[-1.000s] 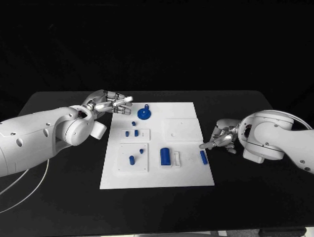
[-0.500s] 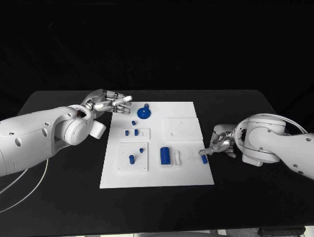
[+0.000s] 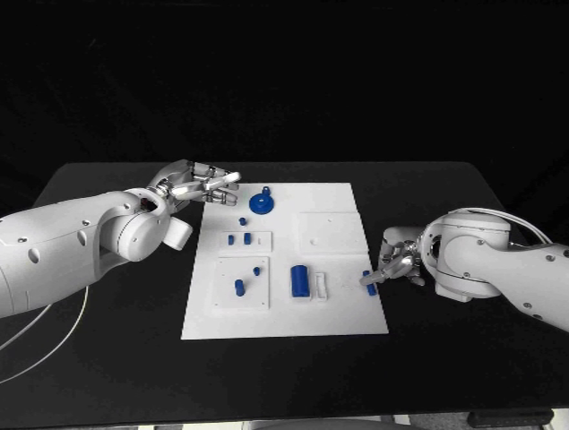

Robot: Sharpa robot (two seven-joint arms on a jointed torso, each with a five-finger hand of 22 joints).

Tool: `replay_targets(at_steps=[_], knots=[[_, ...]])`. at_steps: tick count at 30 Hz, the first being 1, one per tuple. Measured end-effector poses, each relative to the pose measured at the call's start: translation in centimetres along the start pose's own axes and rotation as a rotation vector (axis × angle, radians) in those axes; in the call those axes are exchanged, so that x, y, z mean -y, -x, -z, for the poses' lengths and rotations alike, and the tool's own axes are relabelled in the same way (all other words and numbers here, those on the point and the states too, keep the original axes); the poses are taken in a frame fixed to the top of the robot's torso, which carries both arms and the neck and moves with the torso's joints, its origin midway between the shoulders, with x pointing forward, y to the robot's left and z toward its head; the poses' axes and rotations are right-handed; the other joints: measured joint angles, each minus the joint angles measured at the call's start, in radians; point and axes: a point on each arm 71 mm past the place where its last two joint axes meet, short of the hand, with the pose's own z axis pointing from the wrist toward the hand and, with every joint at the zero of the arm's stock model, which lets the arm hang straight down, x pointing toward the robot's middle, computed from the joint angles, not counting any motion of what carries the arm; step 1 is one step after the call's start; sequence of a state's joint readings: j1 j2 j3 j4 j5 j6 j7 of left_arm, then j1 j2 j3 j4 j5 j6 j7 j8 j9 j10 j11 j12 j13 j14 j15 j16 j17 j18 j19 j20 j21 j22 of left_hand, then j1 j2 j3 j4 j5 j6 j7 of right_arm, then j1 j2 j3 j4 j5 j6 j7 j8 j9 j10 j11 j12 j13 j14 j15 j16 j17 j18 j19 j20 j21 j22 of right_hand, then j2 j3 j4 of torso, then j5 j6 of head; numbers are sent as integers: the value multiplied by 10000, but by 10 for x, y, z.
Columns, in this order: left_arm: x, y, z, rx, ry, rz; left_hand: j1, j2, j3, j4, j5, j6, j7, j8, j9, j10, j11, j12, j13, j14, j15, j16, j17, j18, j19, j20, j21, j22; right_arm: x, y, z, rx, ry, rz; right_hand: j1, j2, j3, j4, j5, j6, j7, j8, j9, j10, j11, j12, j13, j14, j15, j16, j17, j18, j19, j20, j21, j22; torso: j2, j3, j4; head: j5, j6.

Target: Assemble the parts on the task board

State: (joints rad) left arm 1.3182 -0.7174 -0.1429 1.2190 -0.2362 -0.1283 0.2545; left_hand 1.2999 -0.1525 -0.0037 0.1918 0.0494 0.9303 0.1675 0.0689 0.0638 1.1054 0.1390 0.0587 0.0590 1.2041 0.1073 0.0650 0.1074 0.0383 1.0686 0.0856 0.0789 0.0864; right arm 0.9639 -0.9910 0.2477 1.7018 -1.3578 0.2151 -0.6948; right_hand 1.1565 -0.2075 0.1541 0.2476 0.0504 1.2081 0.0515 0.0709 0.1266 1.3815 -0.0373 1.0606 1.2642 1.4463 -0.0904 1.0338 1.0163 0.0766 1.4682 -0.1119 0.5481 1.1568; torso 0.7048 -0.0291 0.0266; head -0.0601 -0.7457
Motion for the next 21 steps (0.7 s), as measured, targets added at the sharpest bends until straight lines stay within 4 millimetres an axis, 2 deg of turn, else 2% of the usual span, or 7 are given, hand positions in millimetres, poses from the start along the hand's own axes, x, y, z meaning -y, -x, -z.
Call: replay_targets(at_steps=[4,7,8,11,15,18,21], knots=[[0,0,0,3,1,-1,0,0,0,0,0,0,0,0,0,0,0,0,0,0,0,0,0,0,0,0,0,0,-2,-1,-1,45,26,61,179,179,263,-350,0,64,9,2,15,18,17,0,0,0,0,0,0,1,0,0,0,1,1,0,3,0,-9],[0,0,0,4,1,-2,0,0,0,0,0,0,0,0,0,0,0,0,0,0,0,0,-1,0,0,0,0,0,-3,-2,-2,76,34,79,273,273,844,-931,115,62,13,2,706,18,17,0,8,0,0,0,0,0,0,0,0,12,1,0,3,-4,-13],[0,0,0,4,1,-2,0,0,0,0,0,0,0,0,0,0,0,0,0,0,0,0,-1,0,0,0,0,0,-4,-2,-2,89,32,82,351,351,1250,-1336,289,62,13,2,1109,17,17,0,8,0,0,0,-7,0,0,0,0,22,1,0,4,-6,-17],[0,1,0,9,3,-4,0,0,0,0,0,0,0,0,0,0,0,0,0,0,0,0,-1,0,0,0,0,0,-4,-3,-3,122,41,72,317,605,1663,-2232,1158,59,12,-3,1902,17,17,0,8,0,0,0,-31,0,0,0,0,30,1,0,7,-12,-25],[0,1,1,16,8,-9,0,0,0,0,0,0,0,0,0,0,0,0,0,0,0,0,-1,0,0,0,0,0,-5,-4,-3,159,102,1,70,921,2202,-3250,2138,59,6,-42,1902,11,17,0,-2,-1,2,0,-61,0,0,0,0,32,0,0,4,-15,-29],[0,1,1,16,11,-13,0,0,0,0,0,0,0,0,0,0,0,0,0,0,0,0,-1,0,0,0,0,0,-5,-4,-3,152,115,-128,-211,1202,2200,-3257,3289,76,-11,-46,1902,-28,-18,0,-26,-14,15,0,-73,-2,0,0,0,75,-1,6,-2,-16,-24],[0,1,1,18,16,-18,0,0,0,0,0,0,0,0,0,0,0,0,0,0,0,0,-1,0,0,0,0,1,-3,-4,-3,125,97,-347,-491,1343,2207,-3250,3922,113,23,-46,1902,-44,-33,0,-30,-15,17,0,-84,-3,0,0,0,126,-2,7,-2,-15,-23]])
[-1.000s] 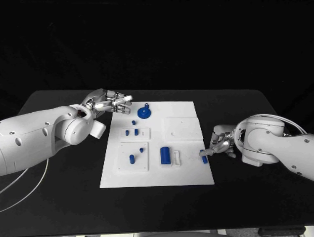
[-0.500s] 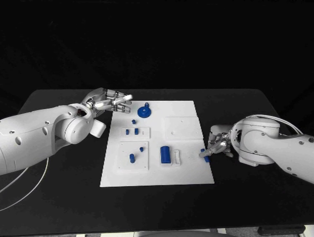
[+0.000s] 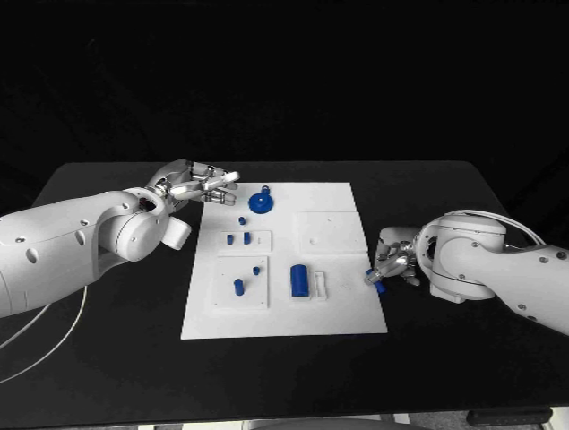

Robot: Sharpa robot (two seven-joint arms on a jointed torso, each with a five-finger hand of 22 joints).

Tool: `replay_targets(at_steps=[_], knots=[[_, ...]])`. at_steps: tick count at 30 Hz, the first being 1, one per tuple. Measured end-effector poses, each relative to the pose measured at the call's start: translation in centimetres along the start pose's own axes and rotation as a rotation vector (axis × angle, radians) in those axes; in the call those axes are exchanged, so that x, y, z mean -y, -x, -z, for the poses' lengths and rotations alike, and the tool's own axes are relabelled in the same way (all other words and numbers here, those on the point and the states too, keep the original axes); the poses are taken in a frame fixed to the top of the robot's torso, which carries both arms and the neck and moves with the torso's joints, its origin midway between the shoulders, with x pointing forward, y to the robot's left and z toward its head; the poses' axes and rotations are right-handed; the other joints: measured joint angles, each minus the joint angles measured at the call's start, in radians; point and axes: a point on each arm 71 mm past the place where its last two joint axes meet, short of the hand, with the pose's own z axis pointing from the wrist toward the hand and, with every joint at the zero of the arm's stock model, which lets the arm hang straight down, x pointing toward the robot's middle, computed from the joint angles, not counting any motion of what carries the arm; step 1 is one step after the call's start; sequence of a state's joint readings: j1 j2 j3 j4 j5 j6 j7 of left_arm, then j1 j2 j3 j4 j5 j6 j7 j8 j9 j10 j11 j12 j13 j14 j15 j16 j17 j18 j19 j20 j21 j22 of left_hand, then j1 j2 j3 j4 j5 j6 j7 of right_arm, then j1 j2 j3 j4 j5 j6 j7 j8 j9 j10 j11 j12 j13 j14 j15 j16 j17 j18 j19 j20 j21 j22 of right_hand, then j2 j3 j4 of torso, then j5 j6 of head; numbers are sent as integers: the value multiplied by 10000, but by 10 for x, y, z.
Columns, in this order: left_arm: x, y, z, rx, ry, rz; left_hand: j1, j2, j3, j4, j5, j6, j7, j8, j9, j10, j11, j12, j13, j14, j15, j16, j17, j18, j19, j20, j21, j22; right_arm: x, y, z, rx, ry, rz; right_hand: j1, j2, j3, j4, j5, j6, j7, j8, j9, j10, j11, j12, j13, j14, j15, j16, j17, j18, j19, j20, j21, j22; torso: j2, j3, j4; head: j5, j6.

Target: Assemble the parts on the task board

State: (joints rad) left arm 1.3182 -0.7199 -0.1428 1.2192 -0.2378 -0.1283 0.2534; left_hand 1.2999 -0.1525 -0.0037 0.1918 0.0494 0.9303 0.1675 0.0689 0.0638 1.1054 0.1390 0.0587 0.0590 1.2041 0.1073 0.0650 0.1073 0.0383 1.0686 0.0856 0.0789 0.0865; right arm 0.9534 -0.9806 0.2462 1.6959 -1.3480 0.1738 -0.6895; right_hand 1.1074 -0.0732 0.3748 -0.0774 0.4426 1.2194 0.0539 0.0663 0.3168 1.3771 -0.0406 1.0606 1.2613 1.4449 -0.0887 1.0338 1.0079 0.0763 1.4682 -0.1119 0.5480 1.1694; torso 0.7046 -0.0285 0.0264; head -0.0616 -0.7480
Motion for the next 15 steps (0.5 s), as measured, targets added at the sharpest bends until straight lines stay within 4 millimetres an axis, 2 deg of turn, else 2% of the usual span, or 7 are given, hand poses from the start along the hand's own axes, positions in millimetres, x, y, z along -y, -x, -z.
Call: replay_targets(at_steps=[2,5,10,11,13,14,15], knots=[[0,0,0,4,4,-4,0,0,0,0,0,0,0,0,0,0,0,0,0,0,0,0,0,0,0,0,0,0,1,0,0,-21,-13,-162,-105,26,26,23,163,17,16,1,1,0,0,0,-14,1,1,0,0,1,0,0,0,23,0,1,0,5,1],[0,0,0,8,9,-10,0,0,0,0,0,0,0,0,0,0,0,0,0,0,0,0,0,0,0,0,0,0,4,0,0,-53,-41,-454,-241,82,188,-134,170,54,-21,1,128,0,0,0,-23,0,1,0,-6,0,0,0,0,49,1,6,0,7,6],[0,1,0,18,17,-20,0,0,0,0,0,0,0,0,0,0,0,0,0,0,0,0,0,0,0,0,0,0,10,1,0,-109,-88,-972,-309,123,146,-180,-13,100,-67,-63,125,-15,15,0,-23,-1,2,0,-16,1,0,0,0,75,1,6,1,14,7],[0,1,0,20,19,-21,0,0,0,0,0,0,0,0,0,0,0,0,0,0,0,0,-1,0,0,0,0,0,11,1,0,-117,-106,-1067,-309,123,147,-181,-58,101,-68,-94,-70,-15,15,0,-24,-1,2,0,-16,2,0,0,0,76,1,4,1,14,8],[0,1,0,24,22,-24,0,0,0,0,0,0,0,0,0,0,0,0,0,0,0,0,-1,0,0,0,0,0,14,4,1,-110,-140,-1214,-309,124,123,-227,-59,102,-68,-63,-1071,-16,15,0,-23,-1,3,0,-16,2,0,0,0,76,1,0,0,19,8],[0,1,0,26,24,-26,0,0,0,0,0,0,0,0,0,0,0,0,0,0,0,0,-1,0,0,0,0,0,16,6,1,-78,-157,-1310,-320,116,604,-722,-62,101,-68,-66,-1538,-20,19,0,-23,-1,2,0,-16,0,0,0,0,76,0,0,0,19,8],[0,1,0,30,26,-28,0,0,0,0,0,0,0,0,0,0,0,0,0,0,0,0,-1,0,0,0,0,0,18,11,2,-6,-179,-1436,-367,99,859,-989,-90,124,-41,-111,-1809,-63,10,0,-23,-4,5,0,-16,-3,0,0,0,76,0,0,0,20,8]])
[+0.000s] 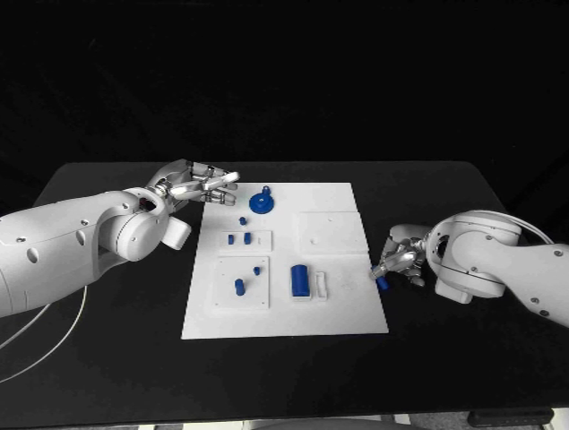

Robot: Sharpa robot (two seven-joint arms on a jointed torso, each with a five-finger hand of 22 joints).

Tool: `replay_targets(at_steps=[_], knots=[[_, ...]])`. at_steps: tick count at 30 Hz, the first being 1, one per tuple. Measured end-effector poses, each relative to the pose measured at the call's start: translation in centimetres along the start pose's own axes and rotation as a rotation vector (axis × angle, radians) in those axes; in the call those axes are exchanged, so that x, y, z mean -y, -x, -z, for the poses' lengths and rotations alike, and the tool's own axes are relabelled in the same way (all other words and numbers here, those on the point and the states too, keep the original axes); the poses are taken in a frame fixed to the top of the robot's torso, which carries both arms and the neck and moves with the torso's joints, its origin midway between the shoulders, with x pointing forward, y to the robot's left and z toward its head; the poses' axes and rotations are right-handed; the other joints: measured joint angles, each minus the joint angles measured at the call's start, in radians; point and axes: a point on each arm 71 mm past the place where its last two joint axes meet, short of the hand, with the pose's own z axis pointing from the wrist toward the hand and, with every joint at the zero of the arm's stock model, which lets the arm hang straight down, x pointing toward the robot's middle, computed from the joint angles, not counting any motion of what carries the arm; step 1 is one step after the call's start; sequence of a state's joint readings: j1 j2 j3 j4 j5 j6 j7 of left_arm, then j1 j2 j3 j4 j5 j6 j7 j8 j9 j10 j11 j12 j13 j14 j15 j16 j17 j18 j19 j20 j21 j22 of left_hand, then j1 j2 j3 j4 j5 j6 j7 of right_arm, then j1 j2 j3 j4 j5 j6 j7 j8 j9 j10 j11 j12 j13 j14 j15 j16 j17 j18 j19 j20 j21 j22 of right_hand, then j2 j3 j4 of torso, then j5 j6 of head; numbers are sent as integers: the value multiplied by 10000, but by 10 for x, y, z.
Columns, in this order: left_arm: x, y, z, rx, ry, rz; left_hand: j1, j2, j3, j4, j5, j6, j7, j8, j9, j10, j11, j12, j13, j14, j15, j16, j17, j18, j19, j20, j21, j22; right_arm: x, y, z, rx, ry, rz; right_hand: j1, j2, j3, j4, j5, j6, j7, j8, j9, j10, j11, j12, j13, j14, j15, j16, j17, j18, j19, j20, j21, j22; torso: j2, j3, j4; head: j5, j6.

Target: Assemble the parts on the task board

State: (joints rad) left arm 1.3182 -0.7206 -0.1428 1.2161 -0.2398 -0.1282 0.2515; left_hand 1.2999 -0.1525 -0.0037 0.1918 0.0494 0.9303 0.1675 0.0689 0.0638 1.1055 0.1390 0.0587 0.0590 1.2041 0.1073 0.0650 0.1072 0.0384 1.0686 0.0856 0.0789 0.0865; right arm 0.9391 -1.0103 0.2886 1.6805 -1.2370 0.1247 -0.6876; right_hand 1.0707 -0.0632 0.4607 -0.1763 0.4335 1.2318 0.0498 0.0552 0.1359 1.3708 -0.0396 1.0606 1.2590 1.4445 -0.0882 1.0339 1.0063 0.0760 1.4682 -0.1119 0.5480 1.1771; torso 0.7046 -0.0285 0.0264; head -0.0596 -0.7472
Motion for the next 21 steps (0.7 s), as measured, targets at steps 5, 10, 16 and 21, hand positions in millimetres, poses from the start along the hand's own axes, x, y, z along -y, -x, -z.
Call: replay_targets(at_steps=[5,10,16,21], knots=[[0,0,0,13,9,-9,0,0,0,0,0,0,0,0,0,0,0,0,0,0,0,0,0,-1,0,0,0,0,2,15,4,251,-29,-355,0,1,305,-473,-8,52,-29,12,9,-23,-33,0,0,26,-23,0,0,0,0,0,0,7,-3,-12,0,-9,29],[0,0,-1,7,13,-13,0,0,0,0,0,0,0,0,0,0,0,0,0,0,0,0,-18,0,0,0,0,0,-8,21,11,240,289,-612,-38,40,269,-587,-8,51,-29,44,14,-23,-33,0,1,27,-23,0,0,1,0,0,0,6,-6,-13,1,-11,33],[0,0,-1,-3,20,-14,0,0,0,0,0,0,0,0,0,0,0,0,0,0,0,0,-28,0,0,0,0,0,-31,13,17,-141,903,-768,-43,53,236,-619,-9,50,-27,60,20,-23,-33,0,1,31,-19,0,-17,1,0,0,0,6,-1,-19,12,-12,32],[0,-1,-2,-20,22,-13,0,0,0,0,0,0,0,0,0,0,0,0,0,0,0,0,-27,-1,0,0,0,0,-44,1,15,-515,1184,-806,-42,54,172,-684,-9,89,-66,74,27,-22,-33,0,1,40,-10,0,-26,0,0,0,0,14,-1,-26,12,16,23]])
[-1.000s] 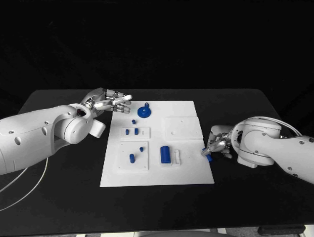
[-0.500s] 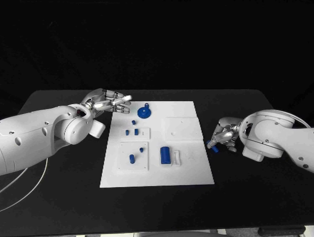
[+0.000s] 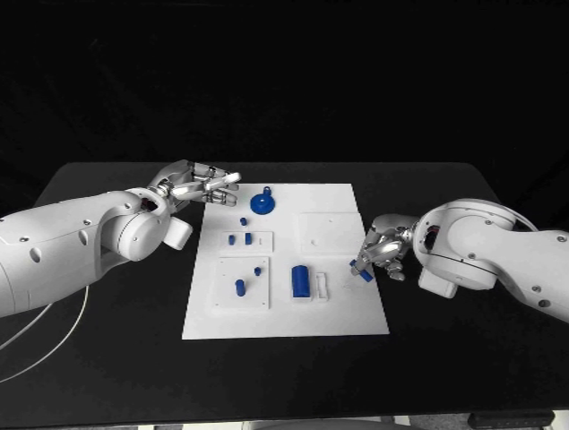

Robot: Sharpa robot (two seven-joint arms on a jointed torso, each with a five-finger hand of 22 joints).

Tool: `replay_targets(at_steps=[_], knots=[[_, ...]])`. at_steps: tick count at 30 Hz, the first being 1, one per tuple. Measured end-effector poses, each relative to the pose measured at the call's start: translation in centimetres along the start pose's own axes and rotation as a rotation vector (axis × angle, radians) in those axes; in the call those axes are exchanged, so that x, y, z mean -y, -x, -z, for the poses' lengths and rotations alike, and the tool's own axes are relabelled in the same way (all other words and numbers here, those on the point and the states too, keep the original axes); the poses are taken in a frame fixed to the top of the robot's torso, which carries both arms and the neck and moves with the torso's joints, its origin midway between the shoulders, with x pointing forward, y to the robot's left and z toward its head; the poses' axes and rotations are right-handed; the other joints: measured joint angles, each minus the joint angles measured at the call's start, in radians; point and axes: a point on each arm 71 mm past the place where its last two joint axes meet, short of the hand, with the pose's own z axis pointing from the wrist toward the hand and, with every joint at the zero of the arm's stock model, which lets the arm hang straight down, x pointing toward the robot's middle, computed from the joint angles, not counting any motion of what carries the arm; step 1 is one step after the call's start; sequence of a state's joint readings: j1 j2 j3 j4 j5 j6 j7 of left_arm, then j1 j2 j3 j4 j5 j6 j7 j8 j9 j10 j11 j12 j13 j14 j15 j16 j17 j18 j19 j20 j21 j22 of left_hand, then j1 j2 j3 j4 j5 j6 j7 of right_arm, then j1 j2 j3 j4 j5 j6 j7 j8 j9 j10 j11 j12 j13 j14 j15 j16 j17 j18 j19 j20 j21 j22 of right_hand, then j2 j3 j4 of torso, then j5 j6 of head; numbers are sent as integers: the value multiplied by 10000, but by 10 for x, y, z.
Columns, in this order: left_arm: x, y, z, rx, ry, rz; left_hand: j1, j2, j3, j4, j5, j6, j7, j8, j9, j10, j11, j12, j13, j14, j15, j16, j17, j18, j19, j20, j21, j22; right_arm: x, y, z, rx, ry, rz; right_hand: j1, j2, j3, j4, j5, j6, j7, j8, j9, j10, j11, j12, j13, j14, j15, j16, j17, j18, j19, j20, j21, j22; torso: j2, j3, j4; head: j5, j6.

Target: Assemble the parts on the task board

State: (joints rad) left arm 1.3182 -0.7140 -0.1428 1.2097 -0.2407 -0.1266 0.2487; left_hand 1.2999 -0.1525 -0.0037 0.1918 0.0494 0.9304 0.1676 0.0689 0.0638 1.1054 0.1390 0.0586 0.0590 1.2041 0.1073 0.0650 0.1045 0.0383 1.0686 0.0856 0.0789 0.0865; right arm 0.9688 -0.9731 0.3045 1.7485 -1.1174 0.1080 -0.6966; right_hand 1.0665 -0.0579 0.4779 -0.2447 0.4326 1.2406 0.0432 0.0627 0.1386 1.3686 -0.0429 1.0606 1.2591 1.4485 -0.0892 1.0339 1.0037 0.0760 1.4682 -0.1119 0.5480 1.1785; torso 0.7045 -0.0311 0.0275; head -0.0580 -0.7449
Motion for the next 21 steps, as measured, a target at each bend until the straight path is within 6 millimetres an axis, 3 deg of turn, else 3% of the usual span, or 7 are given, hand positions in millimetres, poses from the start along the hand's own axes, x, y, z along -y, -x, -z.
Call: replay_targets(at_steps=[11,17,21], knots=[[1,-3,-1,-68,-9,9,0,0,0,0,0,0,0,0,0,-37,37,0,0,0,0,0,-21,0,0,0,0,0,-23,-32,-16,-707,352,-55,0,108,-254,90,-29,0,-1,1,54,1,-1,-48,-17,1,1,0,-31,2,0,0,0,-1,6,25,0,89,-9],[1,-4,-2,-105,-16,14,0,0,0,0,0,0,0,0,0,-68,6,0,0,0,0,0,-20,0,-37,37,0,0,-29,-38,-21,-665,416,-68,-18,155,-384,219,-30,-1,0,1,54,2,-1,-48,-26,0,1,0,-42,3,0,0,0,-2,5,25,4,140,-12],[1,-4,-2,-118,-18,16,0,0,0,0,0,0,0,0,0,-68,6,0,0,0,0,0,-30,0,-37,36,0,0,-32,-40,-23,-582,437,-55,-80,240,-574,407,-270,19,-19,1,49,3,-1,-48,-26,1,1,0,-42,3,0,0,0,-11,4,25,0,158,-18]])
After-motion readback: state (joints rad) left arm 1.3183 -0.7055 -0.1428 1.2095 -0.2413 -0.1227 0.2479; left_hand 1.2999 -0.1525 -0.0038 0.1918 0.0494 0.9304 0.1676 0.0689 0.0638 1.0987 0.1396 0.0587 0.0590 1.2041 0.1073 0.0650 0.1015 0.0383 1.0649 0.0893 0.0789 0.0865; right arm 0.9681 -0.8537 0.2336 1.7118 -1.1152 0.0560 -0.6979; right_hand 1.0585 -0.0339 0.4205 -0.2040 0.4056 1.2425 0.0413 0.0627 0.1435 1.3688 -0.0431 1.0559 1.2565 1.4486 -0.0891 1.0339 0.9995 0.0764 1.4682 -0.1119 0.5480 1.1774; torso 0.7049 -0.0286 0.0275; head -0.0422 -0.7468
